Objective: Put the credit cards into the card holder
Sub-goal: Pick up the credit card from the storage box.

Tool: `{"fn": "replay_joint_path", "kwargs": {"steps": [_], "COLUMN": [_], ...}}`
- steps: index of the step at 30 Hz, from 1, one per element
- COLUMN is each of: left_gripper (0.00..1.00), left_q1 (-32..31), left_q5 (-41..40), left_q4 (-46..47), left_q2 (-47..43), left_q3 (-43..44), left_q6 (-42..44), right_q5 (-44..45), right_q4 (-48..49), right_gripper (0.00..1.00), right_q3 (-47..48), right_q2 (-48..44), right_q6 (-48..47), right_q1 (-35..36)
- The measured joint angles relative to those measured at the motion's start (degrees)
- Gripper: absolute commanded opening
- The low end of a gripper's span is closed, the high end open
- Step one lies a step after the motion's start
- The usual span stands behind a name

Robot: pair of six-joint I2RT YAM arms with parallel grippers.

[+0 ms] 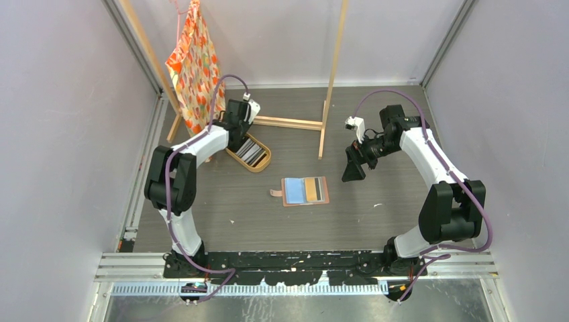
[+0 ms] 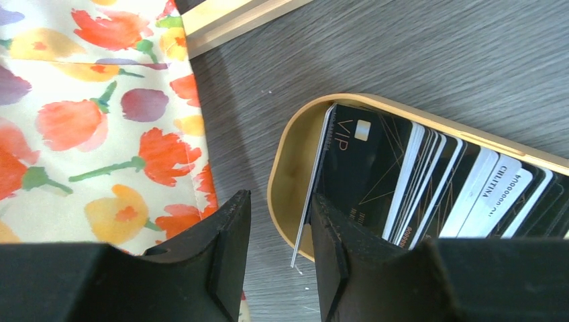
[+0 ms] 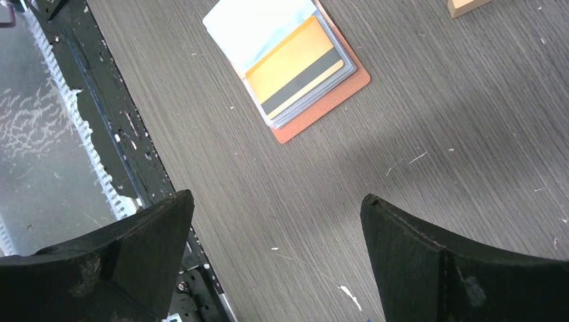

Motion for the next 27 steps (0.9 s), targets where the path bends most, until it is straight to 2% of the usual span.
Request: {"fn": "replay_joint_path", "kwargs": {"steps": [4,6,13,17,21,22,23,24,27], "left_gripper": [0.4,0.32,0.19,0.24,0.23,0.2,0.1,0.06,0.04], "left_q1": [0.2,0.5,2.7,3.6,4.1,4.1,4.2,4.2,4.2], "left_q5": [1.7,2.3,4.6,7.5,10.4,10.8,11.3,11.6,12.5], "left_q4": [-0.2,-0.2,-0.3,-0.3,-1.4,-1.6,-1.8,-1.9,-2.6], "left_q2": [0.0,0.0,0.0,0.0,0.0,0.0,0.0,0.0,0.0], "left_q3": [0.0,0.0,0.1,0.1,0.3,0.4,0.6,0.7,1.1], "left_q6": [-0.7,-1.1,-3.3,-4.8,-5.7,-5.9,-6.1,-6.2,-6.3], "right_q5": [0.0,0.0,0.0,0.0,0.0,0.0,0.0,0.0,0.0], "right_q4": [0.0,0.0,0.0,0.0,-0.1,-0.1,-0.1,-0.2,-0.2], "right_gripper": [0.98,0.98,0.98,0.98,0.98,0.98,0.98,0.98,0.98], "right_q3": [0.0,0.0,0.0,0.0,0.0,0.0,0.0,0.0,0.0], "right_q2": [0.0,0.0,0.0,0.0,0.0,0.0,0.0,0.0,0.0], "right_q6": [0.0,0.0,0.0,0.0,0.0,0.0,0.0,0.0,0.0], "right_q1": [0.0,0.0,0.0,0.0,0.0,0.0,0.0,0.0,0.0]}}
